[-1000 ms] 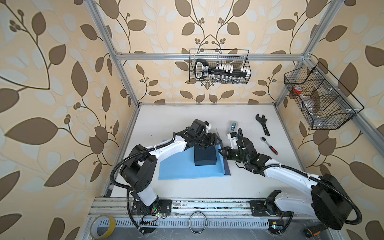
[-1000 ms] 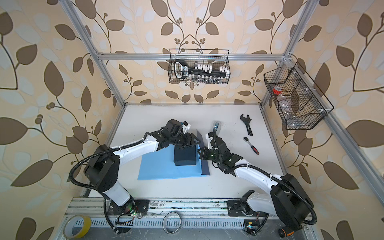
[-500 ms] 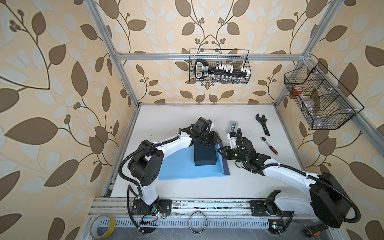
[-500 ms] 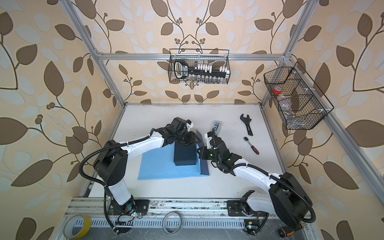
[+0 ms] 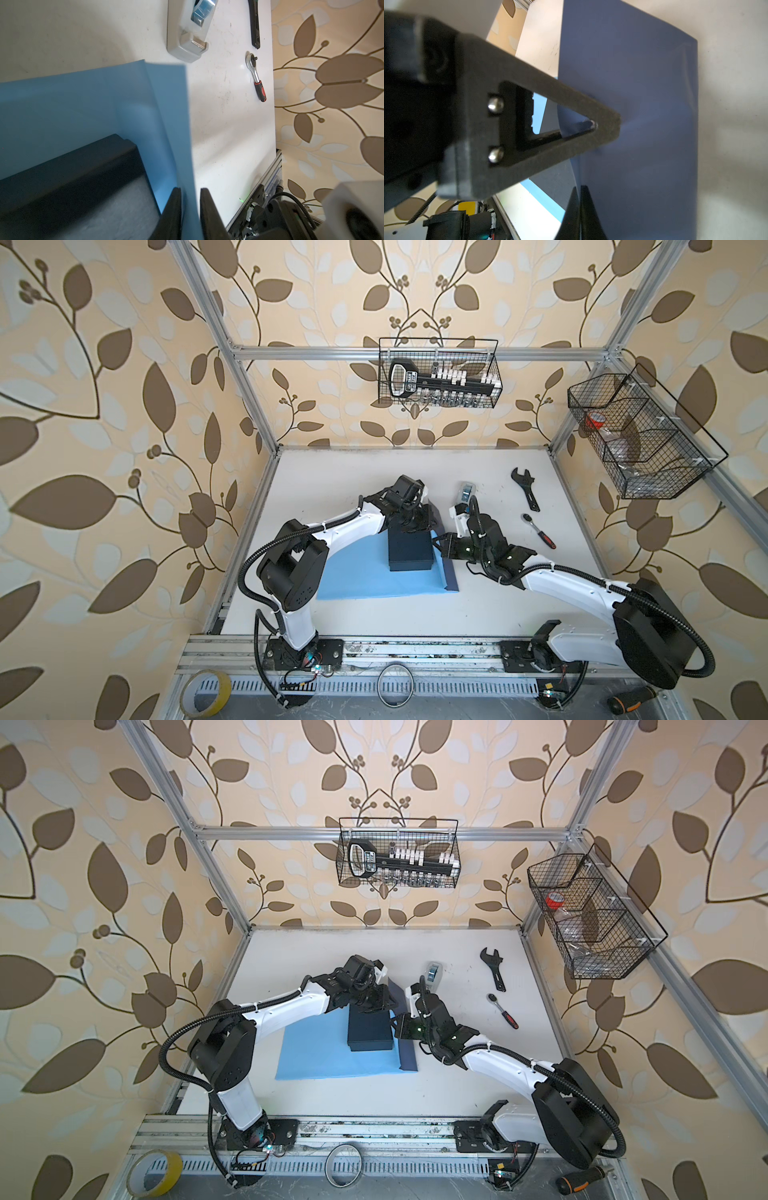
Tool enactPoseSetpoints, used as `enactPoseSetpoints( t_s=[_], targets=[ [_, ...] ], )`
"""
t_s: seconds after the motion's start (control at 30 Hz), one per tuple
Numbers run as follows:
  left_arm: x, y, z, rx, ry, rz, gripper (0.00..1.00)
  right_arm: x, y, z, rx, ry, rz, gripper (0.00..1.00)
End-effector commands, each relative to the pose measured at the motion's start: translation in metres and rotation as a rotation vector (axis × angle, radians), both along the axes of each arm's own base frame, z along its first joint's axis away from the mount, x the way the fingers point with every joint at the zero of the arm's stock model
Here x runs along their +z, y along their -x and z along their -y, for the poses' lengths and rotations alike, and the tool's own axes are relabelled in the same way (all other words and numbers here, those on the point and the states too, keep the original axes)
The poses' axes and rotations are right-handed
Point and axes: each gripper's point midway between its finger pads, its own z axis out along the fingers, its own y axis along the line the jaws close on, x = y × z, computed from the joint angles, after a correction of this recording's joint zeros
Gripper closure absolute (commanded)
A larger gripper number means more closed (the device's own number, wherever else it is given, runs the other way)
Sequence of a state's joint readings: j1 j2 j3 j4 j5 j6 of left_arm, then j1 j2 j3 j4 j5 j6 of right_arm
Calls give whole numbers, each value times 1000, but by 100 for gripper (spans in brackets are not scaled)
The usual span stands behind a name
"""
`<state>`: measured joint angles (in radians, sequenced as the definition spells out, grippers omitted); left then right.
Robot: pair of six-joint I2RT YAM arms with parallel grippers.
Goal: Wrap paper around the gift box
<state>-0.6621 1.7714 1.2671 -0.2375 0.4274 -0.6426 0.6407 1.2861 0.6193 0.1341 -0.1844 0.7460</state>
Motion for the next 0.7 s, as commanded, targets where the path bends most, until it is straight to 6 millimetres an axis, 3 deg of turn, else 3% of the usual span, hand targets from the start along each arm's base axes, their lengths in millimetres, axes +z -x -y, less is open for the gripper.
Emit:
enactPoseSetpoints(
  t_s=[0.0, 0.17, 0.4, 0.67],
  targets=[
    [11, -4, 4, -13, 2, 50, 85, 19, -2, -8, 23, -25, 36, 89],
    [10, -2, 0, -13, -5, 62, 88, 22, 6, 0, 47, -8, 47, 79],
    [5, 2, -10, -13, 28, 45, 88, 29, 15, 27, 74, 9, 80, 68],
    [-4, 2, -20, 5, 82, 9, 85, 17, 10, 26, 71, 40, 74, 66]
  ],
)
